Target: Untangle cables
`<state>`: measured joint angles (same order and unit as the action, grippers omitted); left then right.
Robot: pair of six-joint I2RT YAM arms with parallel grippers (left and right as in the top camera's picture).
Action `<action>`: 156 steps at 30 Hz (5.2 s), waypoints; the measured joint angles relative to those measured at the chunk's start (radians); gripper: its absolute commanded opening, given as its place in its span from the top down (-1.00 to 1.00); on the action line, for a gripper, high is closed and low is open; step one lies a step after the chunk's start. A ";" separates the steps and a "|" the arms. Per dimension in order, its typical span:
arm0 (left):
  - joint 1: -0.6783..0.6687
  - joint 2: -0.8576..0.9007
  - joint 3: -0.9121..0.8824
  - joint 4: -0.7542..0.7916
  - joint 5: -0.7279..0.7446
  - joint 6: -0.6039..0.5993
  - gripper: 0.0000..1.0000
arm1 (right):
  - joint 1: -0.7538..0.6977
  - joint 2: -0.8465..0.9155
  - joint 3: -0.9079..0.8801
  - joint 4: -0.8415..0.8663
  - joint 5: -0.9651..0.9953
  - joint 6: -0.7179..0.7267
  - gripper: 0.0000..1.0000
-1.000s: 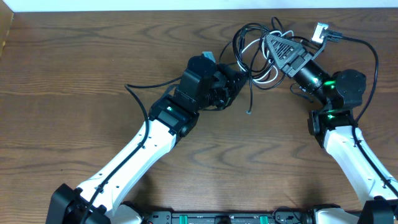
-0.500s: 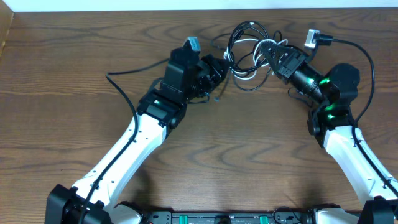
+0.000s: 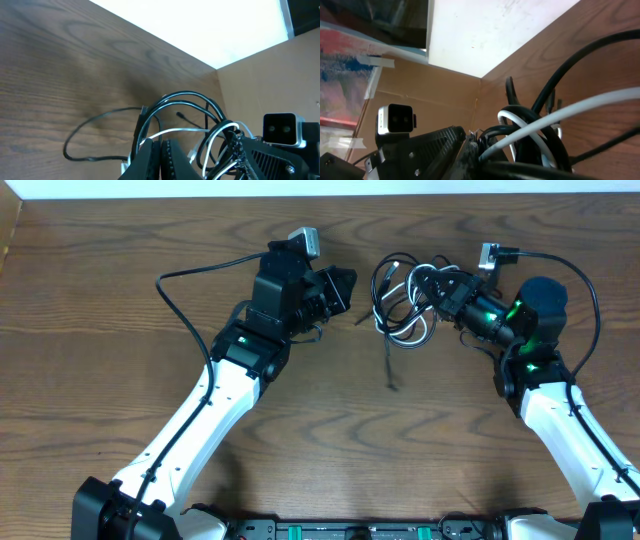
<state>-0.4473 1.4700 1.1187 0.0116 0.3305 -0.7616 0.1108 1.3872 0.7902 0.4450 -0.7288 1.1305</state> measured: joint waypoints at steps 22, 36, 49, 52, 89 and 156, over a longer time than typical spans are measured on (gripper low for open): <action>0.054 0.000 0.000 0.041 0.242 0.270 0.00 | 0.010 0.000 0.000 0.249 -0.201 -0.055 0.98; 0.054 0.000 0.000 0.029 0.236 0.425 0.85 | 0.023 0.000 0.000 0.304 -0.271 -0.039 0.98; 0.066 -0.002 0.000 0.126 0.215 0.303 0.85 | 0.023 -0.001 0.003 0.097 -0.259 -0.180 0.86; 0.081 -0.019 -0.001 0.156 0.216 0.253 0.85 | 0.023 -0.001 0.005 -0.019 -0.242 -0.247 0.28; 0.119 -0.166 -0.001 0.232 0.406 0.114 0.85 | 0.158 -0.001 0.006 -0.127 -0.085 -0.345 -0.59; 0.395 -0.151 -0.033 0.424 0.936 0.012 0.85 | -0.062 -0.023 0.031 -0.578 0.305 -0.559 -0.89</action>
<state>-0.0521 1.3193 1.0859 0.4355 1.2663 -0.7494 0.0486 1.3643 0.8207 -0.1333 -0.4240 0.5716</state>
